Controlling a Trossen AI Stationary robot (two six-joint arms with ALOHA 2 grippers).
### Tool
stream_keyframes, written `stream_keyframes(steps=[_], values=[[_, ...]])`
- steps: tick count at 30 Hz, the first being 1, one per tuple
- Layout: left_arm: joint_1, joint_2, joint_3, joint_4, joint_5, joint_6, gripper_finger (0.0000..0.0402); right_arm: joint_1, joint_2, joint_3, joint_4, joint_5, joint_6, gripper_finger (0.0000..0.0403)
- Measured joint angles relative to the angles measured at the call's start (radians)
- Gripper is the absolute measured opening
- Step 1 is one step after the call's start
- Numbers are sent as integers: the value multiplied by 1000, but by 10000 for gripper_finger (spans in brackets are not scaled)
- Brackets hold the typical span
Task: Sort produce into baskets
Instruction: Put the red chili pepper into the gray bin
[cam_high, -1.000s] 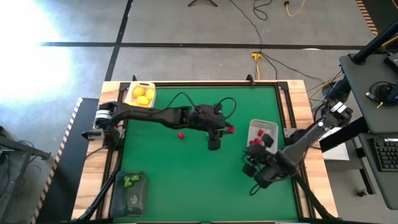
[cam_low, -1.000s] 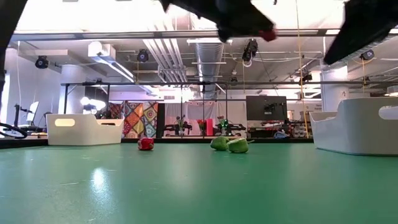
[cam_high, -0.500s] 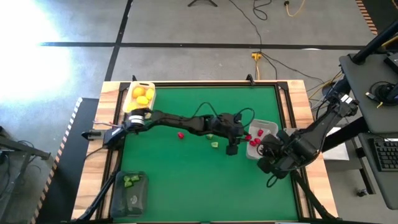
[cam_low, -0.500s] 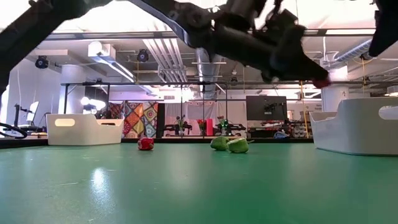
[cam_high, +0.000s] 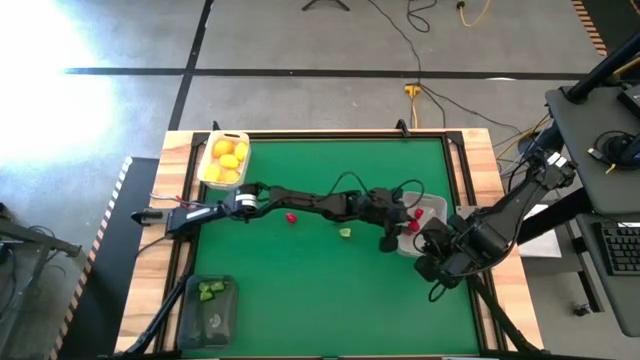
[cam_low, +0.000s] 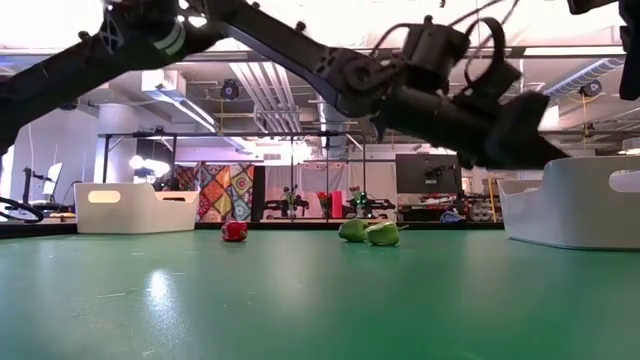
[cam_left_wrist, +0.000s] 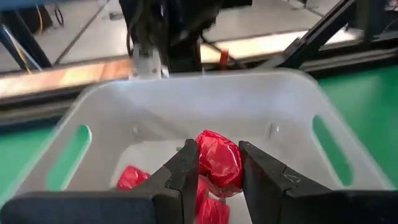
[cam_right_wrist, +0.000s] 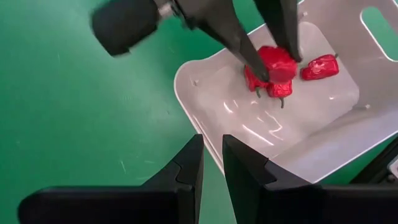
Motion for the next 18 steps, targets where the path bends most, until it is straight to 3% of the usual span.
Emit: stream_keyframes(steps=[11, 18], values=[[23, 42, 99, -189, -9, -40, 89, 0, 0, 0, 3, 0, -6, 52], [30, 41, 96, -229, -9, -65, 140, -6, 0, 0, 4, 3, 2, 52]])
